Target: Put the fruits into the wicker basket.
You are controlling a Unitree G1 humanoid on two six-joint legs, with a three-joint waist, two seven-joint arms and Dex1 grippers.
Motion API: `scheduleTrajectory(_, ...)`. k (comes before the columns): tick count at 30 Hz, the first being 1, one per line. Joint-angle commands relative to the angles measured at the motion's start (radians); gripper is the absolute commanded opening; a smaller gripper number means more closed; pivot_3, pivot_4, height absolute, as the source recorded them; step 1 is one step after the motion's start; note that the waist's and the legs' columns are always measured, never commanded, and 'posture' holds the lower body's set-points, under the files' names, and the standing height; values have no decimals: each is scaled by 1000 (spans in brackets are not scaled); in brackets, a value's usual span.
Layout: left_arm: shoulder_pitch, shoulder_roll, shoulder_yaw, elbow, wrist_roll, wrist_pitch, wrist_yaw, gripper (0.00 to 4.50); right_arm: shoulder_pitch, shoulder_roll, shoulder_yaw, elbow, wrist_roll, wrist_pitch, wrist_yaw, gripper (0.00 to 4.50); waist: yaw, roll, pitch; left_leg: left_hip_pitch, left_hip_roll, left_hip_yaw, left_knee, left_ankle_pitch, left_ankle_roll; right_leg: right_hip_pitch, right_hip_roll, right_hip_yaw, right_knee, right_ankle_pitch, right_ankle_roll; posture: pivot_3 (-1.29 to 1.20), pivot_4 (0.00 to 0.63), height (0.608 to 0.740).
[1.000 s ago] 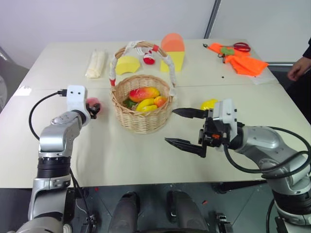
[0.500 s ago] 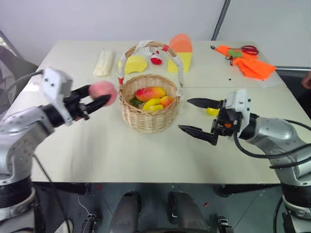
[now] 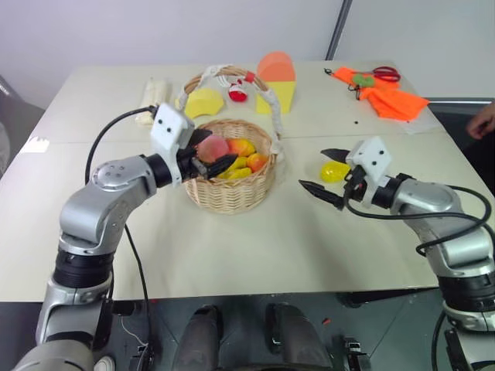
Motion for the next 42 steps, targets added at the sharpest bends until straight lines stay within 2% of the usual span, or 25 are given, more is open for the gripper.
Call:
scheduleTrajectory(1, 30, 45, 55, -60, -46, -22, -70, 4474, -50, -69, 72, 108, -199, -168, 0, 4500, 0, 0, 0, 0, 0, 1, 0, 0, 0, 0, 0, 0, 0, 0, 0, 0, 150, 740)
scheduleTrajectory(5, 76, 76, 85, -105, -88, -13, -100, 4474, -107, -129, 162, 277, -384, -379, 5, 4500, 1, 0, 0, 0, 0, 2, 1, 0, 0, -1, -1, 1, 0, 0, 0, 0, 150, 740)
scheduleTrajectory(17, 162, 86, 121, -241, -251, 59, -94, 4474, -296, -79, 284, 676, -661, -732, -104, 4500, 0, 0, 0, 0, 0, 3, 1, 0, 0, -1, -1, 3, 1, 2, 3, 0, 150, 740)
scheduleTrajectory(20, 164, 90, 130, -239, -263, 58, -84, 4500, -314, -73, 288, 731, -689, -759, -121, 3631, 0, 0, 0, 1, 0, 3, 2, 0, 0, 0, -1, 3, 2, 1, 2, 0, 150, 740)
scheduleTrajectory(23, 171, 100, 140, -236, -273, 54, -83, 4500, -316, -66, 269, 734, -700, -772, -153, 2161, 0, 0, 0, 1, -1, 3, 3, 0, 0, 0, -1, 3, 3, 1, 1, 0, 150, 740)
scheduleTrajectory(24, 174, 103, 143, -234, -274, 53, -84, 4500, -315, -66, 264, 728, -704, -774, -161, 1878, 0, 0, 0, 1, -1, 3, 3, 0, 0, 0, -1, 3, 3, 1, 1, 0, 150, 740)
scheduleTrajectory(26, 181, 110, 153, -227, -275, 49, -84, 4500, -305, -74, 251, 699, -702, -774, -164, 1819, 0, 0, 0, 1, -1, 3, 3, 0, 0, 0, -1, 4, 4, 1, 1, 0, 150, 740)
scheduleTrajectory(28, 193, 123, 173, -216, -272, 42, -84, 4500, -282, -88, 225, 640, -676, -771, -152, 1819, 0, 0, 0, 1, -1, 3, 3, 0, 0, 0, -1, 4, 4, 1, 2, 0, 150, 740)
scheduleTrajectory(31, 237, 144, 236, -183, -270, 21, -93, 4500, -191, -128, 135, 417, -506, -721, -28, 1819, 1, 0, 0, 1, -1, 2, 2, 0, 0, -1, -1, 4, 5, 2, 3, 0, 150, 740)
scheduleTrajectory(35, 325, 157, 303, -145, -251, -63, -147, 4500, -92, -118, 22, -10, -71, -387, 146, 1819, -3, 1, 0, 3, 0, 2, 2, 0, 0, -1, 0, 4, 9, 1, 4, 0, 150, 740)
scheduleTrajectory(37, 345, 154, 317, -134, -248, -101, -168, 4500, -82, -113, 7, -132, 35, -250, 166, 1819, 0, 0, 0, 4, 1, 1, 2, 0, 0, -1, 0, 4, 11, 1, 4, 0, 150, 740)
scheduleTrajectory(38, 358, 151, 323, -123, -243, -122, -180, 4500, -91, -96, 26, -198, 79, -194, 168, 1819, 2, 0, 0, 4, 1, 1, 2, 0, 0, -1, 0, 3, 11, 0, 1, 0, 150, 740)
scheduleTrajectory(39, 370, 147, 330, -108, -234, -149, -191, 4500, -125, -35, 66, -252, 117, -132, 133, 1819, 2, 0, 0, 4, 1, 0, 2, 0, 0, -1, 0, 2, 11, -1, 0, 0, 150, 740)
scheduleTrajectory(42, 394, 135, 343, -74, -223, -203, -212, 4500, -231, 179, 204, -290, 75, 1, -2, 1819, -8, 0, 0, 7, 3, 1, 3, 0, 0, 0, 1, 3, 11, 1, -4, 0, 150, 740)
